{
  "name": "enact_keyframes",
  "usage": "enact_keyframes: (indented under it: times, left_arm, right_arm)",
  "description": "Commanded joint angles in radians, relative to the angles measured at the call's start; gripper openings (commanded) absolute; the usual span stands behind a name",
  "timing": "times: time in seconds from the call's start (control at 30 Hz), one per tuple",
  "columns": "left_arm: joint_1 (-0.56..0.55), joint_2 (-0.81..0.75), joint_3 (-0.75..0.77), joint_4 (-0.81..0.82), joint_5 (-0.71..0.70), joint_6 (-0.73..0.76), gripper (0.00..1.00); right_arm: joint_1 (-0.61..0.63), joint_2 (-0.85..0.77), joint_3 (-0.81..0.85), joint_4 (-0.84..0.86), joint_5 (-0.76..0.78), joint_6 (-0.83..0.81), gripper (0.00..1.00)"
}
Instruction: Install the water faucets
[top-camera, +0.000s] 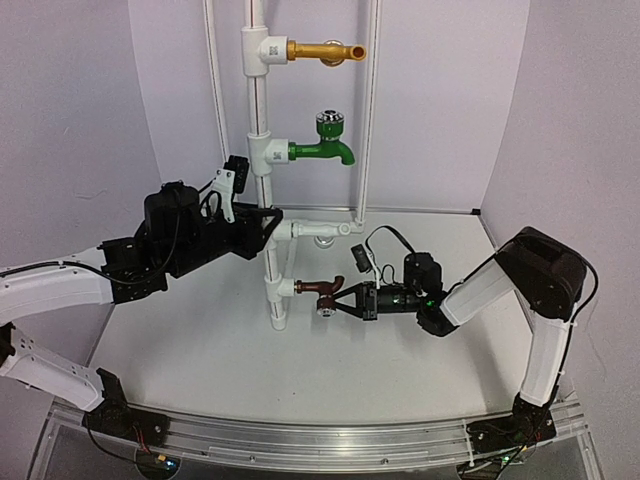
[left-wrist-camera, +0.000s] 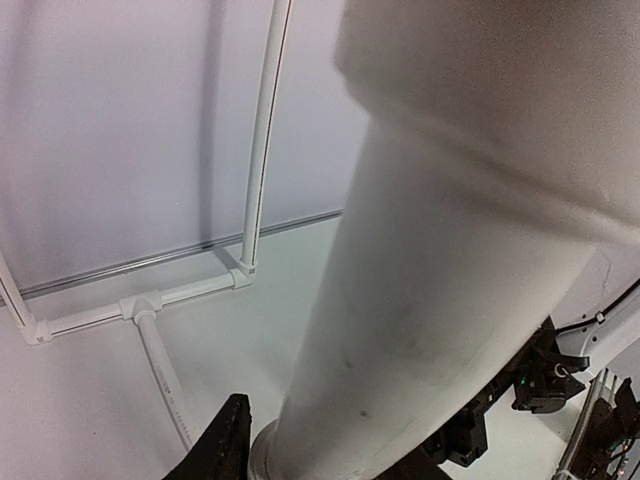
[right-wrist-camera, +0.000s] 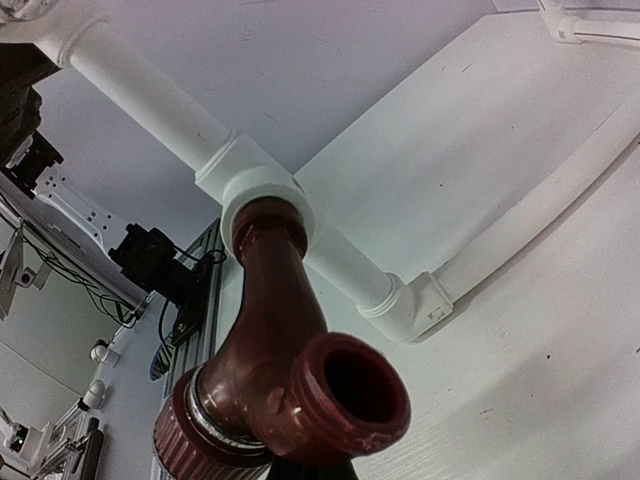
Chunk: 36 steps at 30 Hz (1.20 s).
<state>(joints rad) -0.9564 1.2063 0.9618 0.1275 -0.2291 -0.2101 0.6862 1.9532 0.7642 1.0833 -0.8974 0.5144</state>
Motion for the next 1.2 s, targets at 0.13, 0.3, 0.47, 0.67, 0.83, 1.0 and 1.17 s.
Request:
enact_keyframes:
  times: [0.13,0.3,0.47,0.67,0.83,1.0,1.17]
  left_arm:
    - [0.015,-0.023,0.031,0.046,-0.021,-0.038,0.00]
    - [0.016,-0.024,0.034,0.044,-0.022,-0.038,0.00]
    - [0.016,-0.026,0.035,0.041,-0.022,-0.037,0.00]
    - [0.016,-0.036,0.025,0.040,-0.028,-0.035,0.00]
    - [0.018,-0.035,0.025,0.039,-0.028,-0.034,0.00]
    - [0.022,-0.024,0.026,0.050,-0.021,-0.036,0.00]
    - [0.023,-0.015,0.034,0.050,-0.017,-0.037,0.00]
  right_arm:
    - [0.053,-0.107,0.017,0.141,-0.031,0.038,0.00]
    - [0.078,-0.088,-0.001,0.099,-0.015,0.008,0.00]
    - [0.087,-0.046,-0.013,0.099,0.010,0.000,0.00]
    - [0.091,-0.063,-0.017,0.136,0.009,0.007,0.00]
    - [0.095,-0.125,-0.017,0.136,0.005,0.013,0.00]
    - [0.107,-0.177,-0.037,0.135,0.007,0.021,0.00]
    - [0.129,-0.204,-0.051,0.097,0.006,-0.009,0.00]
